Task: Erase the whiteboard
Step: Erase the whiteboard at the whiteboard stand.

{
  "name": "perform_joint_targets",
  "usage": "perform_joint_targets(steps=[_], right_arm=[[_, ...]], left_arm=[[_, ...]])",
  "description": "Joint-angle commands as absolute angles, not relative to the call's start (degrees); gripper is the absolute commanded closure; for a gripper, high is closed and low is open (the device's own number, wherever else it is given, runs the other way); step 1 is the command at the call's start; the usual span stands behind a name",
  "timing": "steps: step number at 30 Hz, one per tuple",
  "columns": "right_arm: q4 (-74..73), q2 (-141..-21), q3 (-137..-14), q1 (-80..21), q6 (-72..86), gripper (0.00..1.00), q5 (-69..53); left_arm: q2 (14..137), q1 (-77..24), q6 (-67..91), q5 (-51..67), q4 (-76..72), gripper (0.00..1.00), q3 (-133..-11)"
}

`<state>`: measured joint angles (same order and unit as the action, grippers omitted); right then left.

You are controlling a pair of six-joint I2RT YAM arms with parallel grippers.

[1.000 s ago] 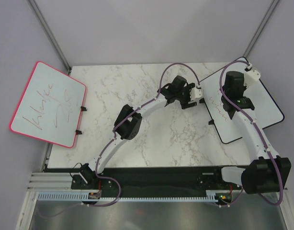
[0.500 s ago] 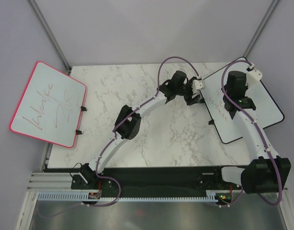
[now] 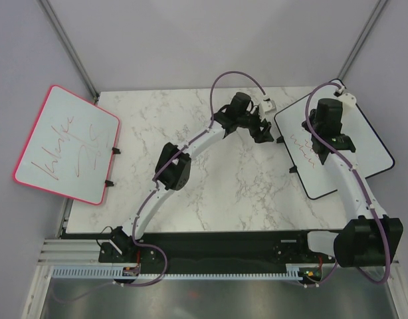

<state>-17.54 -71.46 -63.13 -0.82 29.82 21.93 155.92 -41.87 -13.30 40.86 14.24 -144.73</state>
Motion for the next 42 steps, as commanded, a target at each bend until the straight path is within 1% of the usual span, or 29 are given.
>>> perform_joint_targets(steps=[1, 4, 5, 7, 11, 12, 16, 18, 20, 21, 23, 24, 25, 27, 28, 31, 37, 40, 42], right_arm=[[-16.5, -73.1, -63.5, -0.3, 23.8, 1.0, 15.0], [-20.4, -76.9, -65.9, -0.3, 19.7, 1.0, 16.3], [-21.3, -78.4, -66.4, -0.3, 18.5, 1.0, 17.0], [-21.5, -79.1, -66.0, -0.3, 17.8, 1.0, 15.2], [-16.1, -77.1, -62.4, -0.4, 16.8, 1.0, 6.2], [-13.8, -76.6, -60.7, -0.6, 17.4, 1.0, 5.1], [-12.4, -76.8, -58.8, -1.1, 20.5, 1.0, 5.4], [-13.4, -78.6, -59.4, -1.4, 19.8, 1.0, 7.2], [-16.2, -80.8, -61.4, -1.7, 16.6, 1.0, 10.8], [-19.9, -81.6, -64.4, -1.8, 14.8, 1.0, 15.9], [-23.4, -84.9, -67.7, -2.4, 8.8, 1.0, 22.6], [-25.6, -85.7, -70.3, -2.6, 7.7, 1.0, 28.9], [-26.2, -86.5, -71.1, -3.1, 6.9, 1.0, 31.2], [-26.4, -87.7, -72.1, -3.2, 4.3, 1.0, 34.6], [-26.5, -88.8, -72.5, -3.3, 3.6, 1.0, 37.1], [-29.4, -92.6, -76.5, -3.2, 1.3, 1.0, 43.1], [-28.7, -101.8, -85.0, -3.3, 1.7, 1.0, 45.4], [-25.2, -104.5, -84.8, -3.3, 1.8, 1.0, 45.4], [-18.6, -104.3, -81.8, -3.3, 1.1, 1.0, 46.0]], left_arm=[[149.6, -40.9, -13.4, 43.4, 15.2, 0.2, -144.1], [148.9, -39.9, -12.2, 44.0, 15.6, 0.21, -141.8], [148.7, -39.6, -11.4, 46.0, 15.7, 0.23, -141.1], [147.8, -38.7, -10.3, 48.1, 15.8, 0.25, -140.5], [145.3, -37.3, -12.0, 52.8, 16.9, 0.26, -139.2], [144.8, -37.0, -11.9, 53.9, 17.0, 0.26, -139.1], [142.7, -36.6, -11.5, 55.8, 18.1, 0.24, -138.1], [142.5, -36.6, -10.5, 57.6, 18.0, 0.21, -137.4], [142.7, -36.6, -9.7, 57.2, 17.9, 0.21, -137.4], [142.7, -36.6, -9.9, 56.6, 17.8, 0.21, -137.2], [142.9, -36.6, -10.4, 53.9, 17.6, 0.21, -136.6], [143.1, -36.7, -10.5, 52.9, 17.5, 0.21, -136.4], [143.3, -36.7, -10.5, 51.9, 17.3, 0.21, -136.3], [143.9, -37.0, -10.4, 48.3, 15.7, 0.21, -135.5], [144.2, -37.2, -10.5, 43.7, 14.5, 0.21, -135.0], [145.9, -38.3, -11.2, 35.8, 12.6, 0.21, -135.9], [147.5, -38.6, -9.9, 33.6, 11.8, 0.21, -135.8], [147.6, -38.6, -9.8, 34.2, 12.8, 0.22, -135.5], [147.7, -38.5, -10.0, 34.7, 14.1, 0.22, -135.4]])
